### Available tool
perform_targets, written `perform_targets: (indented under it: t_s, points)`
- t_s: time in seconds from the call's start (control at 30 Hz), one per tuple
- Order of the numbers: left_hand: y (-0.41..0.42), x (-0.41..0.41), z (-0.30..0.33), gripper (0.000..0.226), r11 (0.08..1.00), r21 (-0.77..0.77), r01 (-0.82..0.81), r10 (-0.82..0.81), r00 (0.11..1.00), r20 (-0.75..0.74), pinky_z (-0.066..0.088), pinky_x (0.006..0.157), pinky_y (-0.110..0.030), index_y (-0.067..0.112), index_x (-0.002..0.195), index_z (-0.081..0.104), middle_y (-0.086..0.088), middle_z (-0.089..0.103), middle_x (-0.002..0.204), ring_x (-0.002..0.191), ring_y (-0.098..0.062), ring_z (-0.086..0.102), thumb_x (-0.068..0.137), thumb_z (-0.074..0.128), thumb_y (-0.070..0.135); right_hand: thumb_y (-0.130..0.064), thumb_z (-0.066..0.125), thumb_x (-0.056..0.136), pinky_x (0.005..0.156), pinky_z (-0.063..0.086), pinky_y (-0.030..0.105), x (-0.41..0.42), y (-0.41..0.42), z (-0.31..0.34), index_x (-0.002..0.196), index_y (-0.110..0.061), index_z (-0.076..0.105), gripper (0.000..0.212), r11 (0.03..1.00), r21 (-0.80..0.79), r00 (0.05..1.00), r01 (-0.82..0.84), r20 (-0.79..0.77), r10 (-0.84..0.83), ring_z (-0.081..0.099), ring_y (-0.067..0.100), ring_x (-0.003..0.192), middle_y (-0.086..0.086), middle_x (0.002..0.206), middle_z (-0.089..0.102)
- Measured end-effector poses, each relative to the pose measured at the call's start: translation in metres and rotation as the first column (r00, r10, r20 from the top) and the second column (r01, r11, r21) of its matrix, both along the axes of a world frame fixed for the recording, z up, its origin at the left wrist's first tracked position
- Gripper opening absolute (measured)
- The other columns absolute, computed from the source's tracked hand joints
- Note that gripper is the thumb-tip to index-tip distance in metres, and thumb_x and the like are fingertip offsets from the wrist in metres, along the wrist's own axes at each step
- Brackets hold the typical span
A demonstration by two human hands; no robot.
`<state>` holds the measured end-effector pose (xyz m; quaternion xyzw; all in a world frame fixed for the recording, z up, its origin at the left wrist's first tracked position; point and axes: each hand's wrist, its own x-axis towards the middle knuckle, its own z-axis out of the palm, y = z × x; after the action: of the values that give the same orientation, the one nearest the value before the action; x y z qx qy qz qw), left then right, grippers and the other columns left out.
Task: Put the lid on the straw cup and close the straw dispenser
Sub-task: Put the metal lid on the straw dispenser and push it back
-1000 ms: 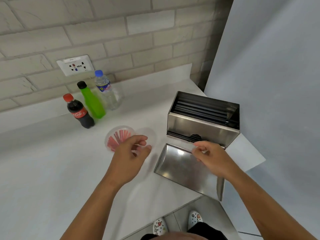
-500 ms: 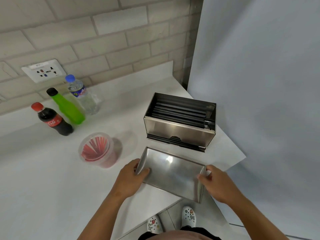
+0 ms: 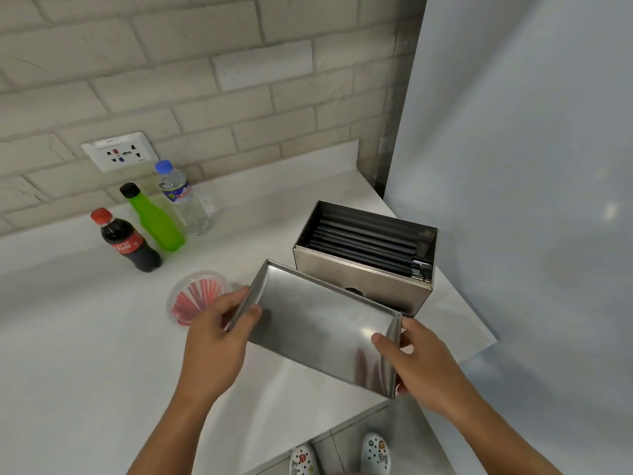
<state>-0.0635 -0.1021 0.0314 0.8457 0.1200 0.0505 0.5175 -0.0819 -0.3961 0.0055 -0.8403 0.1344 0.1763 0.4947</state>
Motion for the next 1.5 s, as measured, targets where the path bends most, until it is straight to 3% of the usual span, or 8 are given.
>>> perform_targets:
  t_s: [0.13,0.33,0.5,0.77,1.03,1.2,1.33,1.5]
  points:
    - [-0.001,-0.002,0.023,0.048,0.987,-0.126,0.105,-0.088,0.987,0.132,0.05,0.093,-0.006,0.033,0.139,0.065,0.034,0.066,0.131,0.118,0.014,0.061,0.098,0.07,0.009,-0.051,0.066,0.094,0.071,0.066,0.048,0.01,0.0,0.023,0.106,-0.021,0.061,0.033,0.997,0.08,1.0,-0.004,0.028,0.002,0.076,0.032,0.088,0.016,0.101,0.073]
    - [0.004,-0.007,0.034,0.082,0.87,-0.212,0.445,-0.356,0.865,0.353,0.044,0.116,-0.046,0.017,0.162,0.036,0.001,0.046,0.164,0.146,-0.029,0.048,0.087,0.071,0.019,-0.049,0.065,0.096,0.071,0.052,0.014,0.017,-0.005,0.035,0.119,-0.052,0.057,0.024,0.986,0.148,0.994,-0.078,0.082,0.066,0.071,-0.006,0.08,-0.028,0.095,0.074]
    - [0.005,0.013,0.043,0.085,0.906,0.061,0.419,-0.413,0.846,0.337,0.047,0.113,-0.045,0.032,0.152,0.04,0.013,0.031,0.169,0.154,-0.014,0.036,0.081,0.081,0.056,-0.006,0.063,0.096,0.044,0.045,0.03,0.02,-0.024,0.042,0.11,-0.022,0.076,0.024,0.84,0.536,0.969,-0.085,-0.153,0.196,0.048,0.019,0.04,0.009,0.056,0.056]
    - [-0.01,0.056,0.033,0.052,0.934,-0.094,0.344,-0.265,0.846,0.462,0.053,0.102,-0.053,0.046,0.108,0.058,0.011,0.069,0.114,0.119,-0.027,0.066,0.068,0.089,0.035,-0.037,0.057,0.096,0.072,0.061,0.046,0.027,-0.04,0.052,0.135,-0.009,0.065,0.048,0.65,0.75,0.967,0.12,-0.238,0.096,0.073,0.037,0.09,0.03,0.117,0.073]
    - [-0.04,0.083,0.025,0.037,0.892,-0.41,0.193,-0.035,0.931,0.362,0.059,0.08,-0.02,0.026,0.112,0.062,0.015,0.077,0.1,0.09,-0.003,0.074,0.08,0.081,0.028,-0.097,0.054,0.064,0.102,0.055,0.039,0.023,-0.046,0.055,0.121,-0.041,0.071,0.082,0.895,0.446,0.98,0.033,0.161,-0.117,0.069,-0.001,0.118,-0.02,0.131,0.071]
    - [-0.05,0.091,0.029,0.052,0.913,-0.394,0.109,-0.05,0.986,0.159,0.057,0.073,-0.024,0.024,0.111,0.068,0.009,0.076,0.093,0.085,-0.007,0.073,0.077,0.074,0.063,-0.045,0.07,0.084,0.081,0.059,0.022,0.03,-0.042,0.063,0.093,-0.038,0.076,0.013,0.918,0.396,0.821,0.02,0.518,-0.241,0.078,0.026,0.091,0.002,0.091,0.08]
    - [-0.059,0.1,0.03,0.033,0.959,-0.27,0.088,-0.074,0.996,0.059,0.054,0.079,-0.029,0.028,0.112,0.072,0.003,0.08,0.103,0.094,-0.012,0.074,0.097,0.063,0.057,-0.04,0.068,0.09,0.08,0.059,0.018,0.046,-0.047,0.071,0.102,-0.046,0.075,0.015,0.933,0.359,0.743,0.008,0.622,-0.246,0.077,0.01,0.084,-0.008,0.093,0.08]
    - [-0.07,0.118,0.025,0.04,0.997,-0.015,0.075,-0.074,0.997,0.038,0.043,0.058,-0.013,0.01,0.086,0.067,0.005,0.073,0.071,0.059,-0.003,0.059,0.105,0.055,0.043,-0.029,0.068,0.099,0.084,0.059,0.024,0.079,-0.065,0.054,0.145,-0.042,0.053,0.05,0.96,0.273,0.789,0.059,0.576,-0.212,0.075,0.006,0.081,-0.009,0.086,0.076]
